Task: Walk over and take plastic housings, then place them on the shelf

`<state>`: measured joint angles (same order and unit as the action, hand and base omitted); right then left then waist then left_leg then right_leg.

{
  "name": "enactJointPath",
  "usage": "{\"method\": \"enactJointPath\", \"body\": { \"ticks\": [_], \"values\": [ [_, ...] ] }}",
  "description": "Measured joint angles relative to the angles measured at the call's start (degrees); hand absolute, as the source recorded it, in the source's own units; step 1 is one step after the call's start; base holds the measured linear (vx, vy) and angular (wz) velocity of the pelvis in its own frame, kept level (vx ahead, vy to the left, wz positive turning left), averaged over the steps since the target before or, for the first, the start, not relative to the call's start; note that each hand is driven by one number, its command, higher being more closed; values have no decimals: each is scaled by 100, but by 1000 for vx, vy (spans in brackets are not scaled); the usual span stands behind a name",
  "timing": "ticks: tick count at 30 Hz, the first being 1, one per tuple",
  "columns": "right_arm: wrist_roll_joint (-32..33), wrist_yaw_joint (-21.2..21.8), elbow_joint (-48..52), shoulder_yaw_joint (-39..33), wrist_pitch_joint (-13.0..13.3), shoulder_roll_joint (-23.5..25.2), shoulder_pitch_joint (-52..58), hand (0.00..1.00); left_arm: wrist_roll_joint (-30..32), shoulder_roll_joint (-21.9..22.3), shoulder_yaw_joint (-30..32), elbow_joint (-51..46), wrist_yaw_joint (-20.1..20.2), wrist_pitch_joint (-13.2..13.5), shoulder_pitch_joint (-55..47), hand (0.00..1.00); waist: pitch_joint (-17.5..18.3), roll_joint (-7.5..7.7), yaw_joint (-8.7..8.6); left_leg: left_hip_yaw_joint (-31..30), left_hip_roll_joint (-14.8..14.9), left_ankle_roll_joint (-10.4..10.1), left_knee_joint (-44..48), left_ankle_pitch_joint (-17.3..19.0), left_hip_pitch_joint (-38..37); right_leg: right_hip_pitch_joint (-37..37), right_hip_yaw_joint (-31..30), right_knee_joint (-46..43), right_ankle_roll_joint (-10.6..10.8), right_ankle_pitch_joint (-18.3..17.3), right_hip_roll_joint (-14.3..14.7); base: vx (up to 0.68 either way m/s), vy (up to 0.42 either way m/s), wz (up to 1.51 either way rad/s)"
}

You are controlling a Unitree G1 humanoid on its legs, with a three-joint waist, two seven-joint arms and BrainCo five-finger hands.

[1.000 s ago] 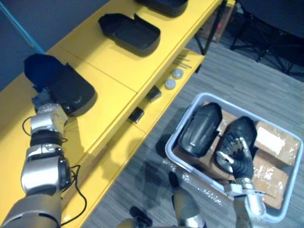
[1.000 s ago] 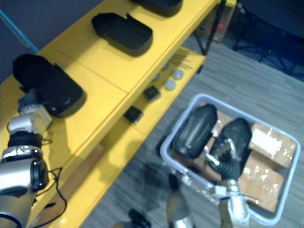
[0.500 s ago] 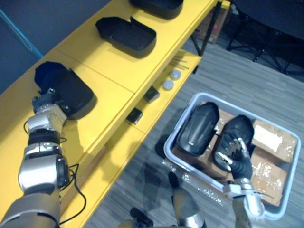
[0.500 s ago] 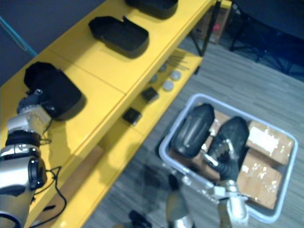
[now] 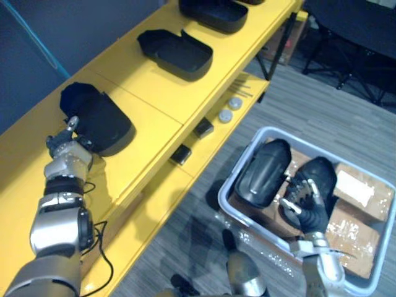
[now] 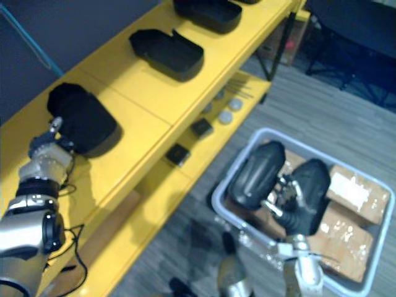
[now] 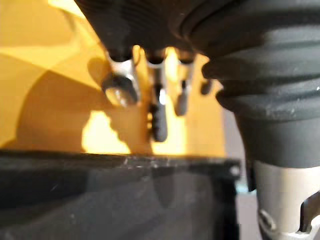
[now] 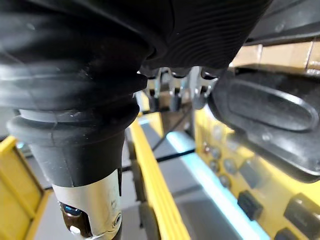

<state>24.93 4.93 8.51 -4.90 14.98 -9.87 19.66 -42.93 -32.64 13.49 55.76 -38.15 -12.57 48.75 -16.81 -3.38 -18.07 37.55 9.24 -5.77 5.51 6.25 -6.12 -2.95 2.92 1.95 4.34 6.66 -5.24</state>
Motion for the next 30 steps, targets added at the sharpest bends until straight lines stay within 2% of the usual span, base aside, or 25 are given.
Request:
{"method": "enactJointPath", "body": {
  "ticks": [4, 11, 23, 30],
  "values": [
    [-2, 5, -20, 101, 0, -28, 34, 0, -318, 117, 9, 0, 4, 121, -175, 0, 172, -66, 11, -12, 3, -5, -16, -3, 10, 23, 17, 67, -3, 28, 8, -42, -23, 2],
    [-13, -6, -223, 171, -4, -30, 40, 0, -889, 294, -122, -7, 367, 169, -504, 0, 554, 30, 47, -62, -18, -34, -105, -24, -84, 210, 52, 245, 5, 88, 10, -66, -17, 3],
    [-103, -7, -329, 168, -6, -75, 38, 0, -1138, 378, -360, -11, 549, 234, -513, 0, 672, 95, 148, -44, -26, -45, -118, -35, -99, 220, 49, 255, 5, 112, 10, -63, -20, 0],
    [-107, -3, -507, 168, 0, -76, 34, 0, -1566, 319, -523, -9, 837, 251, -545, 0, 717, 152, 167, -49, -30, -45, -115, -35, -97, 227, 56, 255, 6, 118, 0, -77, -21, 1]
  ]
}}
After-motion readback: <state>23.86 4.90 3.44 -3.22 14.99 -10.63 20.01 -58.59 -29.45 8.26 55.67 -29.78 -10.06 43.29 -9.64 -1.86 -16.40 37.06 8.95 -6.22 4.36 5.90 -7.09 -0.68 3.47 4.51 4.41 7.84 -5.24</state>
